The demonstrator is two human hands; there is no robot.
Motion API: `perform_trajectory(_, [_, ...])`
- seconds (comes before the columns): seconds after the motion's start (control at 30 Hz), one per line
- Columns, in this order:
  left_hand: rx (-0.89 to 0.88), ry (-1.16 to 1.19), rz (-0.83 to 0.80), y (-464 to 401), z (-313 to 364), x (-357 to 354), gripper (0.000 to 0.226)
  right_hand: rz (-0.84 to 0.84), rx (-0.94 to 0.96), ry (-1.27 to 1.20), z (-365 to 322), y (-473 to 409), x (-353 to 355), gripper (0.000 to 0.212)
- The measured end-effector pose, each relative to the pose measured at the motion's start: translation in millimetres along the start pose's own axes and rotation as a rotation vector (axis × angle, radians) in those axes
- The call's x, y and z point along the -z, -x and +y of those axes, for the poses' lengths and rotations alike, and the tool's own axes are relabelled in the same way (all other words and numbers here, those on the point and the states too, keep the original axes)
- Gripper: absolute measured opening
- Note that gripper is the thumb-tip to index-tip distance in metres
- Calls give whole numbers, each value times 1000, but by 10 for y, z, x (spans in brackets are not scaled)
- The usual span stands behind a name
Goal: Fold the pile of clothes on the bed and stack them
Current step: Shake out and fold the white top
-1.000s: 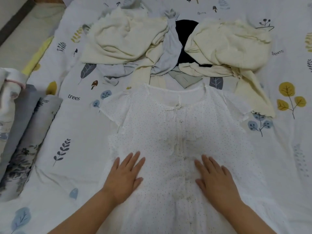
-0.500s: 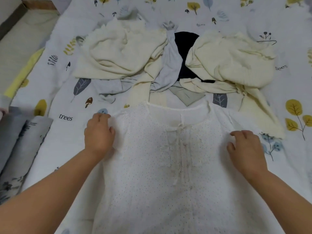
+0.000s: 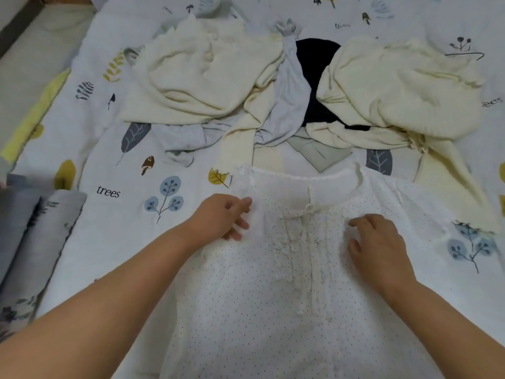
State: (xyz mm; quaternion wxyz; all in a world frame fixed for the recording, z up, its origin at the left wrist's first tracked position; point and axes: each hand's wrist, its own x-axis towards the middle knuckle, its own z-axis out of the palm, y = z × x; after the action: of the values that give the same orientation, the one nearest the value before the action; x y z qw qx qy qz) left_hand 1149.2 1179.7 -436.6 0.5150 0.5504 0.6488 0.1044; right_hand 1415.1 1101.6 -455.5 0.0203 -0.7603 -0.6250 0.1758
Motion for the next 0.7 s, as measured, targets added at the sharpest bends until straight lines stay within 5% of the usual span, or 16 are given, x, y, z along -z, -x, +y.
perform_trajectory(0.07, [-23,30,128,-28,-11,-12,27,-9,-5,1,5,-10,-18,35])
perform_trajectory(0.2, [-57,-338,532,-121,-177,-40,20,36,-25,27,107,1,6,34])
perform_trajectory(0.33, [-195,-622,415,-173,-343,-158,67,111,-110,87,256,-8,47,43])
perform_trajectory(0.43, [-555,-952,362,-246,-380,-189,51,149,-205,106,411,-86,107,53])
perform_trajectory(0.53, [-358,-1123,173,-338,-386,-232,53,220,-321,13,591,-211,201,57])
perform_trajectory(0.7, [-358,-990,349,-277,-216,-423,43,119,-565,-269,821,-451,297,44])
